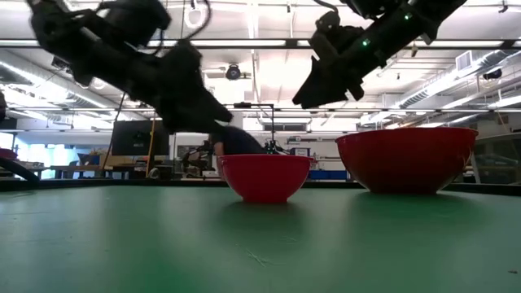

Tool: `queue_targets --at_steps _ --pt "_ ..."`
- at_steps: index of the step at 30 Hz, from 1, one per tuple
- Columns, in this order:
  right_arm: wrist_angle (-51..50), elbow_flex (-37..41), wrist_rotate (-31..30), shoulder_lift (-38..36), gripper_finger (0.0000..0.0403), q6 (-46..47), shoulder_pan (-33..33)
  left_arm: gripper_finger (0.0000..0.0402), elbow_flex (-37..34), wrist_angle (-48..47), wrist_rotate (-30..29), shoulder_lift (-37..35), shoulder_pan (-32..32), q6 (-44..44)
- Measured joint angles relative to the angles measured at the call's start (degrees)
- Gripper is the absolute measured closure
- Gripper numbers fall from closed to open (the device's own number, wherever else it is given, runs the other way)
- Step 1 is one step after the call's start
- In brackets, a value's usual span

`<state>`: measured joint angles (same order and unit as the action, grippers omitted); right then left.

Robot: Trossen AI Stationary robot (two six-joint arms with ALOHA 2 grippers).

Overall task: Nest bowls inside each other
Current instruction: Stack the pink bowl on top of the blue bowl

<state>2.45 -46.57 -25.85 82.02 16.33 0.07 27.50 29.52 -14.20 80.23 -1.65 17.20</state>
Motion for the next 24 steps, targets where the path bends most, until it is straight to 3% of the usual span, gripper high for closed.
queue_targets --at_steps 7,13,18,24 --pt "-2.7 0.0 0.3 -1.0 0.0229 1.8 0.3 0.0111 7.4 -7.7 4.0 9.3 0.0 2.3" --pt "-5.9 0.0 2.5 -0.7 0.0229 5.5 -1.1 0.0118 10.9 -14.1 4.1 11.8 0.0 3.3" --pt "-7.2 0.0 3.0 -0.8 0.0229 6.4 -2.0 0.0157 11.1 -14.4 4.5 12.8 -0.1 4.3" --pt "-8.0 0.0 5.5 -1.1 0.0229 4.4 -1.4 0.0231 11.2 -13.0 5.2 15.0 0.0 4.1"
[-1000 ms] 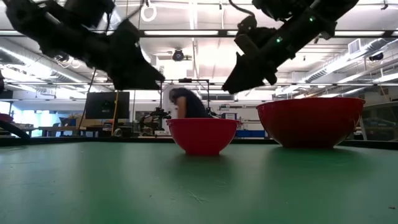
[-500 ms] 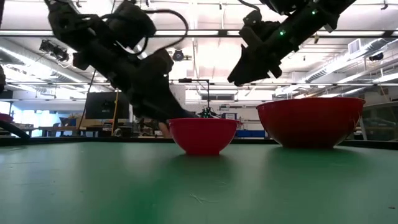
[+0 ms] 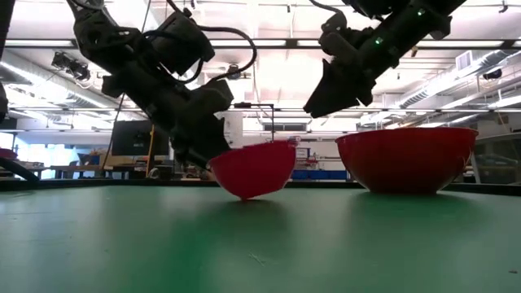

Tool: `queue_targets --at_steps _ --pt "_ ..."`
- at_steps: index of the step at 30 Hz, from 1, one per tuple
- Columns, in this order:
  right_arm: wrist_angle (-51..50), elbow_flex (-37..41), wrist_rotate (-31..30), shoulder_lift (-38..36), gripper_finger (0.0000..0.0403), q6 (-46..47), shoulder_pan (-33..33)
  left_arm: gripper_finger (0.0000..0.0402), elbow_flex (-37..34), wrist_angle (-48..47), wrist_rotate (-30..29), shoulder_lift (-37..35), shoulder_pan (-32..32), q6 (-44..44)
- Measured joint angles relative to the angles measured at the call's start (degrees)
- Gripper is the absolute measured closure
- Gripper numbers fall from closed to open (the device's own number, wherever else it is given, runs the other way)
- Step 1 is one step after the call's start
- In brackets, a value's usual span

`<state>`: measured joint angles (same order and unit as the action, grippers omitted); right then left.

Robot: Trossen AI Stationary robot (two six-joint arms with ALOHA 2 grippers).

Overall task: Nest bowls inside each other
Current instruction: Stack the pink bowl on top of the blue bowl

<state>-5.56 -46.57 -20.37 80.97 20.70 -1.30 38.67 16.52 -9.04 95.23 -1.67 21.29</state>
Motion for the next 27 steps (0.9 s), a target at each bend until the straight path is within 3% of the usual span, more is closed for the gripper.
queue_targets --at_steps 8,10,20,27 --pt "-0.3 0.0 11.4 0.0 0.0229 -4.6 4.9 0.0369 0.0 2.9 0.0 -0.8 2.6 -2.2" --pt "-0.7 0.0 13.5 0.0 0.0229 -5.7 6.6 0.0388 0.1 4.5 -0.1 -0.9 3.6 -2.9" --pt "-1.5 0.0 19.2 0.0 0.0229 -12.8 13.4 0.0387 3.0 2.3 0.2 -0.9 8.1 -4.6" --pt "-9.0 -5.2 18.4 0.4 0.0233 -11.7 13.8 0.0389 10.7 -8.1 2.4 -0.9 10.5 -8.8"
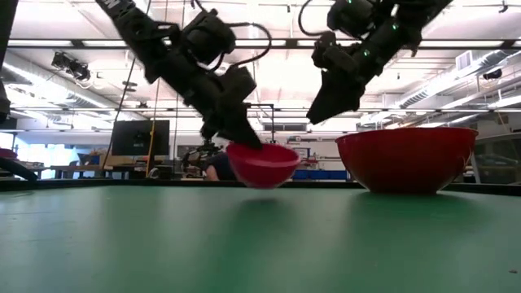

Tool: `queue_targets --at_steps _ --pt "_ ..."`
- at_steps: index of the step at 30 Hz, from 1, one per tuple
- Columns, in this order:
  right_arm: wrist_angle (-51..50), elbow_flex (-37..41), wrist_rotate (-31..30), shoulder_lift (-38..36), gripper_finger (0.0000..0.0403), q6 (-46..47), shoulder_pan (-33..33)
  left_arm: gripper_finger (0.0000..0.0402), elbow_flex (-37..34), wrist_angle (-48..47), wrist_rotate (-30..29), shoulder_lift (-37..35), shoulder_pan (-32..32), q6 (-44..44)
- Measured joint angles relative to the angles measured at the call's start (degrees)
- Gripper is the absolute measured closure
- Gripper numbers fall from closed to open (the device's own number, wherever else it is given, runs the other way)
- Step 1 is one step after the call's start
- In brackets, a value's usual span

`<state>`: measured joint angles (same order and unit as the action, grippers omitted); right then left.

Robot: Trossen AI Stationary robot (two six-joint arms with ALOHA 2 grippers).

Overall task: Nest bowls inside each other
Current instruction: Stack the pink bowl on top of the blue bowl

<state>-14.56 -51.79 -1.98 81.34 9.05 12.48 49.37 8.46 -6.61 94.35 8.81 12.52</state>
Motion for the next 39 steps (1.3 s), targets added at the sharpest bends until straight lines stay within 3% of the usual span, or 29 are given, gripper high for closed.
queue_targets --at_steps 6,19,30,39 --pt "-10.7 -6.5 -7.7 0.0 0.0244 2.7 -2.6 0.0389 5.2 -4.4 0.7 0.0 0.4 -1.8" --pt "-19.6 -11.8 -5.9 0.1 0.0245 5.4 -4.4 0.039 9.5 -0.8 0.8 0.0 0.7 -0.3" --pt "-22.2 -15.0 -5.4 0.1 0.0245 1.4 0.6 0.039 9.5 2.1 0.7 0.0 4.1 0.2" --pt "-23.8 -19.5 -5.6 5.3 0.0228 -5.8 4.8 0.039 9.5 3.6 0.6 0.0 6.4 0.5"
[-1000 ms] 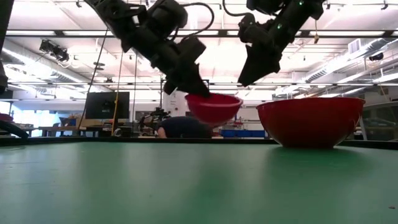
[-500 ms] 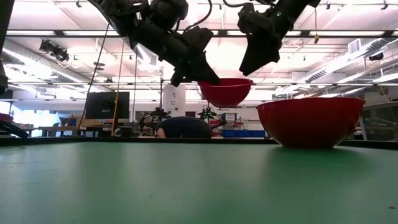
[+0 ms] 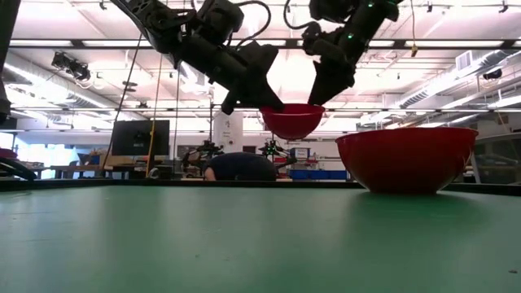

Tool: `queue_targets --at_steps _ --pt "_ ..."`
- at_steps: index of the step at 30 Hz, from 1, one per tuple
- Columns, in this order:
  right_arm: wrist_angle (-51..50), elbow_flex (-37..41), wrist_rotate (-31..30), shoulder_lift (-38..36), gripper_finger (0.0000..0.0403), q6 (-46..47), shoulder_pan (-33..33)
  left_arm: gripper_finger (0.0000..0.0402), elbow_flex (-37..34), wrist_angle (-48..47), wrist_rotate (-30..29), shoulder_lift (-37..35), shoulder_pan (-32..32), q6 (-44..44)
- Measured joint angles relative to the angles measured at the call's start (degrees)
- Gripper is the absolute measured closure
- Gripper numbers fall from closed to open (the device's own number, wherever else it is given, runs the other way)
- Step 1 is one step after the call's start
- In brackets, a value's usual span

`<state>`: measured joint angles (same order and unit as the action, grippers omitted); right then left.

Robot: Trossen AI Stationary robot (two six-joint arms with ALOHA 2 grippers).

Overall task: Nest bowls inside each other
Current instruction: Stack the pink bowl on top of the blue bowl

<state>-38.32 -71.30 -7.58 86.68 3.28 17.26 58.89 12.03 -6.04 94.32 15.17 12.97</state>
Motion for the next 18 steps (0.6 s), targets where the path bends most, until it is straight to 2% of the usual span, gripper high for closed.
queue_targets --at_steps 11,15,18 --pt "-13.0 -15.3 1.8 9.0 0.015 -5.3 1.2 0.039 0.0 -0.1 0.3 0.0 1.5 0.0" --pt "-14.9 -17.6 2.2 12.5 0.0132 -6.3 1.2 0.039 0.0 0.3 0.2 0.0 1.6 -0.3" --pt "-14.9 -17.9 0.6 14.1 0.0133 -6.3 1.2 0.039 0.0 0.2 1.4 0.0 1.6 -0.3"
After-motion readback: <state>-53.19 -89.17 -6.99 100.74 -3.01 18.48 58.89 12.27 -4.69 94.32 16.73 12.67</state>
